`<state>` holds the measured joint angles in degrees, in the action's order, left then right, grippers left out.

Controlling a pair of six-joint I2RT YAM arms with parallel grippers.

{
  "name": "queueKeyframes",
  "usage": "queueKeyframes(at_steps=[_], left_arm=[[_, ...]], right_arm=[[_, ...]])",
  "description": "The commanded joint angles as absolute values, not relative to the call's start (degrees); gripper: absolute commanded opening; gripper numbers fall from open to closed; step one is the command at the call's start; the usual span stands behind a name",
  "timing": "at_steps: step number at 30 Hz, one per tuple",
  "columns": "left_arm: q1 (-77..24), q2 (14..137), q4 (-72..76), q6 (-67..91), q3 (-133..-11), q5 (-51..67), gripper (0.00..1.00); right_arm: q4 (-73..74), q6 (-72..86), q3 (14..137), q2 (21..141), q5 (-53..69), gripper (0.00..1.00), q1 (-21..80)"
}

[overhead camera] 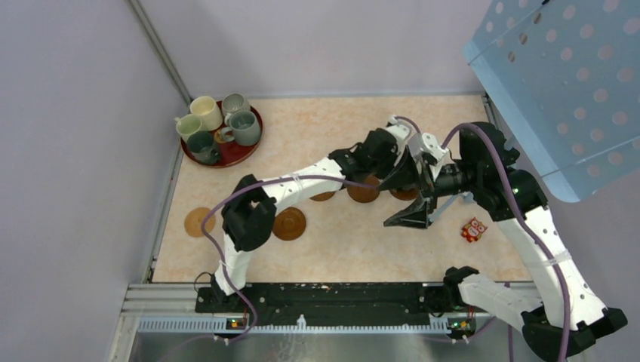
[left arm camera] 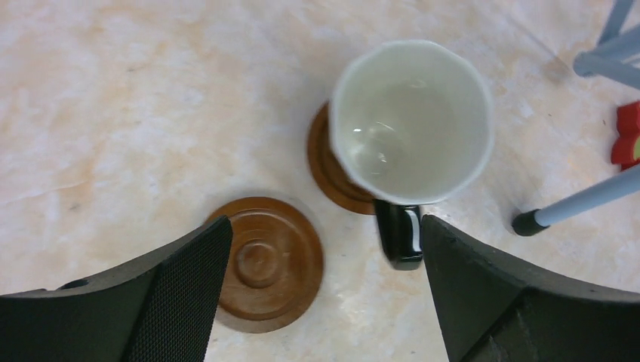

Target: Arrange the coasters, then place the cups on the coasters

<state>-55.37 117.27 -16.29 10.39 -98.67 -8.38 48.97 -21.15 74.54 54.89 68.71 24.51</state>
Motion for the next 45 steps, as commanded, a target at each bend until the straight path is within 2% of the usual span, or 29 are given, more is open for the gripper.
queueKeyframes(at_steps=[1,6,15,25,27,31,37,41,45], left_arm=[[-51.1,110.1,-13.6,11.4,-96.2,-7.7,0.99],[-45.1,103.6,-14.2,11.8,-91.6,-3.9,0.99],[-25.4,89.2,-15.5,9.8,-78.3,4.2,0.99],[-5.4,84.7,-25.6,-17.8,-76.6,13.2,0.99],[-2.7,84.8,-26.5,-18.7,-77.2,11.3,0.99],[-0.4,86.6,-27.3,-8.8,-76.2,-4.2,0.99],[1.9,87.6,-22.2,6.8,-70.4,-19.3,0.94],[2.3,92.5,-24.9,12.6,-73.4,-25.4,0.92],[3.6,95.7,-24.3,14.9,-75.0,-24.5,0.9]], right_arm=[[44.0,-18.4,75.6,56.3,69.6,0.83,24.0],[39.3,-15.0,75.5,58.7,68.2,0.83,24.5],[29.2,-11.1,71.7,64.0,55.4,0.83,26.0],[26.5,-14.9,68.5,70.5,46.2,0.84,26.1],[26.9,-15.4,68.1,70.9,45.3,0.84,26.1],[26.2,-15.8,66.4,70.2,43.8,0.84,26.1],[24.2,-14.9,64.8,69.0,44.6,0.84,26.1],[24.4,-14.7,64.8,68.6,44.9,0.84,26.1],[24.1,-14.6,64.2,67.7,45.1,0.84,26.1]])
